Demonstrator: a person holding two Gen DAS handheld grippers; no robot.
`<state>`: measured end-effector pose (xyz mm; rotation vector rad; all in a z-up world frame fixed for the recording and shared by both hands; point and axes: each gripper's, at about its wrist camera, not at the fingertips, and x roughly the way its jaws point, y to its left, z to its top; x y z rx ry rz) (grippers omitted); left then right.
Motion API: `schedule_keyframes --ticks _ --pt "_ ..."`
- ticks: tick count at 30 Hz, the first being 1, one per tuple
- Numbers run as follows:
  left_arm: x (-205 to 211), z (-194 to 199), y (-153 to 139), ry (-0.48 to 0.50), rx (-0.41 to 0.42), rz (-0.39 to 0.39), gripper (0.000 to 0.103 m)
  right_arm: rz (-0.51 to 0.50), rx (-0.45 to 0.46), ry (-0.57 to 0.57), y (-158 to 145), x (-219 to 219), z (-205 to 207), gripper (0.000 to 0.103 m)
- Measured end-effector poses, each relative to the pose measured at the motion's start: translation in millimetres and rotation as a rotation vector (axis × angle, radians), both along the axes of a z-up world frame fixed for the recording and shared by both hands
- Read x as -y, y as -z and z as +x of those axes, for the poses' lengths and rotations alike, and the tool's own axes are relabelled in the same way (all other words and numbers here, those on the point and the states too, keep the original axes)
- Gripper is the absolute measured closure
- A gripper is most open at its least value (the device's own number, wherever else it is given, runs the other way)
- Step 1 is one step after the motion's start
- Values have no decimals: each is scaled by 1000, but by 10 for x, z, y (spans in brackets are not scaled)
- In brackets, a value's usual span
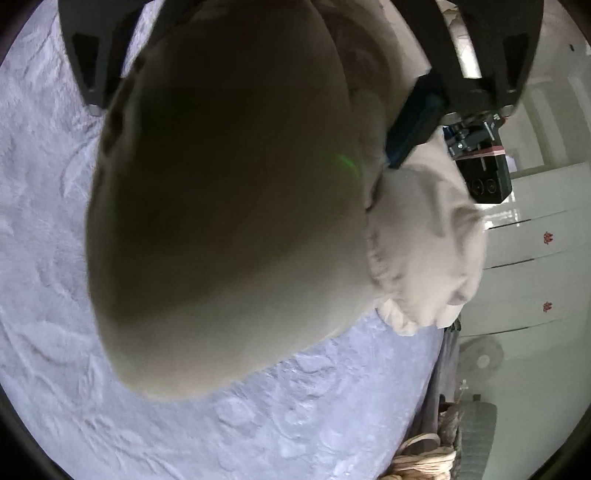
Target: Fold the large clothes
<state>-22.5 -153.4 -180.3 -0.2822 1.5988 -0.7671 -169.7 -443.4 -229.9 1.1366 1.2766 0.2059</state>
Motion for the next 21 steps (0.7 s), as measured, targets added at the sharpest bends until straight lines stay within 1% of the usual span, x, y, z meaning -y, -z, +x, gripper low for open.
schedule_keyframes --ticks 1,2,3,4,6,8,11,14,17,18,21 --pt "6 -11 -37 2 10 -3 6 -8 12 3 -30 -11 23 34" --pt "11 -17 -79 9 19 -7 11 -18 23 8 -80 -22 22 40" --pt "-9 10 -114 19 27 -13 15 -26 29 11 -112 -33 16 49" --pt "-5 19 -160 31 35 -19 17 -39 39 17 -169 -53 8 54" --pt "-16 61 -249 56 46 -41 23 -53 50 25 -251 -71 -6 58" --pt "-44 113 -325 74 53 -60 25 -74 64 44 -358 -123 -1 59" --pt "-104 280 -491 101 86 -75 25 -90 93 86 -539 -241 42 61" --pt "-203 541 -690 99 120 -91 25 -95 131 115 -695 -360 187 61" --pt "-368 834 -877 70 174 -85 25 -91 162 116 -806 -495 494 61" --pt "-429 960 -929 55 196 -82 25 -88 176 105 -834 -552 668 61" --pt "-588 1312 -995 6 238 -63 25 -84 202 76 -849 -661 1069 61"
